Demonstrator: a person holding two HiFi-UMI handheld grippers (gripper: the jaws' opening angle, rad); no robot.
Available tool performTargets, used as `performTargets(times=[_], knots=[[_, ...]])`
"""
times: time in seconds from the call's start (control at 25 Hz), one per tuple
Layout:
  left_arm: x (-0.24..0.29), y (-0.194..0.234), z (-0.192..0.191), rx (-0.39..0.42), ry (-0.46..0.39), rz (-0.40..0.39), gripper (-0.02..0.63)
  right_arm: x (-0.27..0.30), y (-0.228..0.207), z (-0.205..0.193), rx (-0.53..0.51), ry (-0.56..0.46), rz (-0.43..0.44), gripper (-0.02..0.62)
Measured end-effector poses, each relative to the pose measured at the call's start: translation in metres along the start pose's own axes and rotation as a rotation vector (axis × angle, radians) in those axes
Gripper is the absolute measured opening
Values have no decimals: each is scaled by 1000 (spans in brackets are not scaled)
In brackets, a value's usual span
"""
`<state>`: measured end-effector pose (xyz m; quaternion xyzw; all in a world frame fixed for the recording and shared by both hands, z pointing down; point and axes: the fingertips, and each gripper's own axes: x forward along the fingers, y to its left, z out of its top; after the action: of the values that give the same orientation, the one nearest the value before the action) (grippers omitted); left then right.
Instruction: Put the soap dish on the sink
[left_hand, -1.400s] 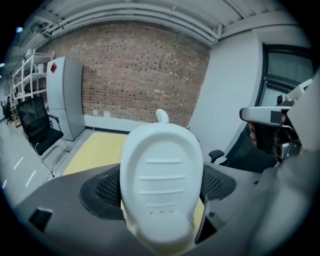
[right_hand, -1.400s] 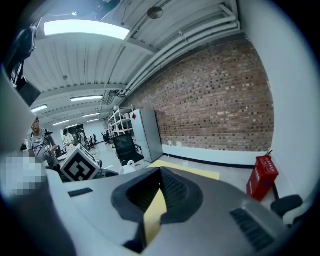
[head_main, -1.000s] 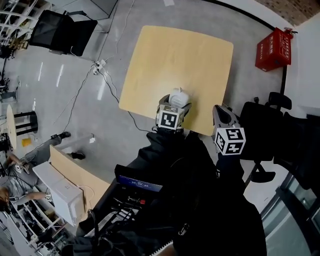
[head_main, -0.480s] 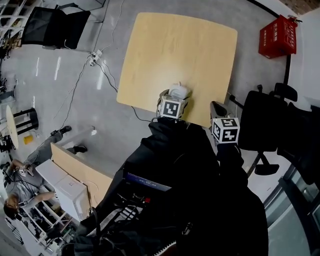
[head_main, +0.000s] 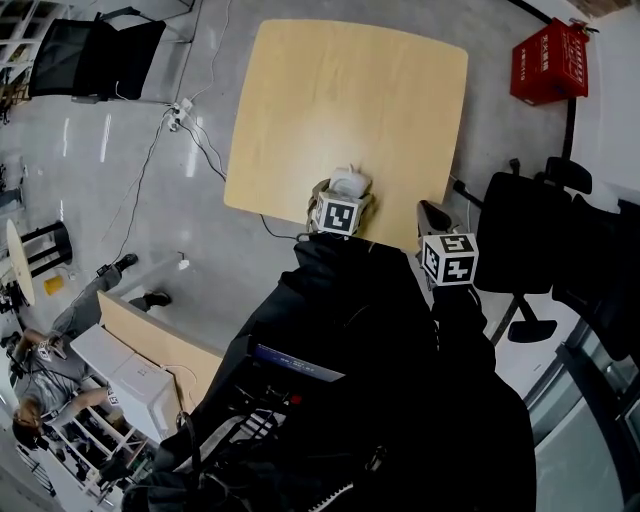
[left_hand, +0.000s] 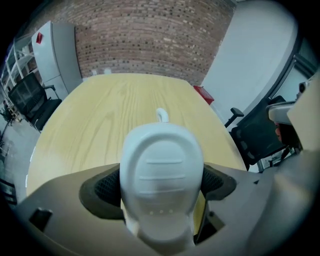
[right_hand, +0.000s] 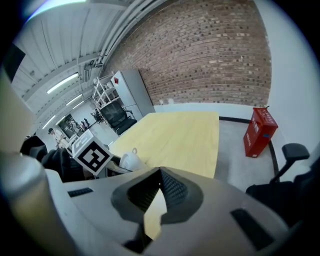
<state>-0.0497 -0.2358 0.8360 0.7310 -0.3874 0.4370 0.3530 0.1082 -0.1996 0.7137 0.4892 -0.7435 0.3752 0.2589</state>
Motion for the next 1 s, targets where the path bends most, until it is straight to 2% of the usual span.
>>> performTargets(times=[0.24, 0.44, 0.68, 0.76, 0.88, 1.0], knots=[[3, -2, 2, 16, -27, 25, 460, -4, -2, 1, -12, -10, 11, 5], [4, -1, -2, 47, -62, 13, 462, -7, -2, 0, -14, -22, 12, 5], [-20, -4, 8, 59, -164, 23, 462, -13, 2, 0, -24, -41, 20, 5], [-37, -6, 16, 70, -212, 34, 462, -17, 4, 2, -32, -54, 25, 5], [-80, -8, 39, 48, -339, 56, 461, -30, 6, 15, -44, -100, 23, 5], [-126, -14, 67, 48, -459, 44, 451, -46, 11, 40, -59, -173, 15, 5]])
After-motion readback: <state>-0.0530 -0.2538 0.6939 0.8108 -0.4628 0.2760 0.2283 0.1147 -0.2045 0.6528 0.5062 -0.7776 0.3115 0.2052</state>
